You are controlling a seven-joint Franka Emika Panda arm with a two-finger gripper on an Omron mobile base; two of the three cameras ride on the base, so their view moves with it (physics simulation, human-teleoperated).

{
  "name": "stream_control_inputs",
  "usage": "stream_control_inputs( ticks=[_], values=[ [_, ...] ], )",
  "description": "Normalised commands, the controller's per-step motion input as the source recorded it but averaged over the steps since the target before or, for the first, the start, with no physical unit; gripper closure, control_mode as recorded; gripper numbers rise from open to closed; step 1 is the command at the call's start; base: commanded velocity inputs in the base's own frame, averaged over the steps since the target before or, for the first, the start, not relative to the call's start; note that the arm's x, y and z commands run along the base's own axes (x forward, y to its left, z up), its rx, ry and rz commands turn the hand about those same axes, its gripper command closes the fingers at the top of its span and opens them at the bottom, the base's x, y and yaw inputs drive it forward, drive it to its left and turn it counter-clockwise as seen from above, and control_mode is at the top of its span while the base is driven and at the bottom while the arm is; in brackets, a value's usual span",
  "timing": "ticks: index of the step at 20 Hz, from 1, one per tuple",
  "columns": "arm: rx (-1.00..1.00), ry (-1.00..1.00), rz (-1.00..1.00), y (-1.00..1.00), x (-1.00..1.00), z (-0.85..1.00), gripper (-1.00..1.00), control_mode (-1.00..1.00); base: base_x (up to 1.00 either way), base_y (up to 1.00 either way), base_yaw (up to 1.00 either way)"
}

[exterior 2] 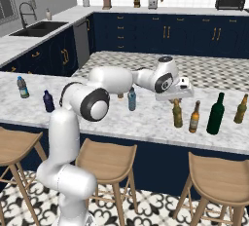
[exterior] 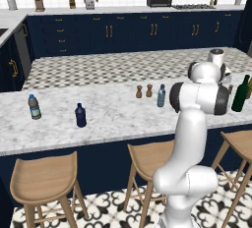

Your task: Move the plastic bottles in the middle to the plastics group, and the glass bottles in the middle to the glass group.

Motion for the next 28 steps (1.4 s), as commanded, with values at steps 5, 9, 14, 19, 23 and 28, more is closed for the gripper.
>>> stream_control_inputs(
  ticks=[5, 9, 14, 19, 23, 28],
  values=[
    [0.08, 0.00, 0.00, -0.25, 0.12, -0.32, 1.00, -1.00, 0.00, 0.00, 0.00],
    [0.06, 0.00, 0.00, -0.20, 0.11, -0.32, 1.00, -1.00, 0.00, 0.00, 0.00],
    [0.06, 0.00, 0.00, -0.12, 0.03, -0.33, 1.00, -1.00, 0.00, 0.00, 0.00],
    [0.01, -0.01, 0.00, 0.19, -0.10, -0.35, 1.00, -1.00, 0.00, 0.00, 0.00],
    [0.00, -0.01, 0.00, 0.46, -0.18, -0.31, 1.00, -1.00, 0.00, 0.00, 0.00],
    [0.00, 0.00, 0.00, 0.18, -0.11, -0.33, 1.00, -1.00, 0.00, 0.00, 0.00]
  ],
)
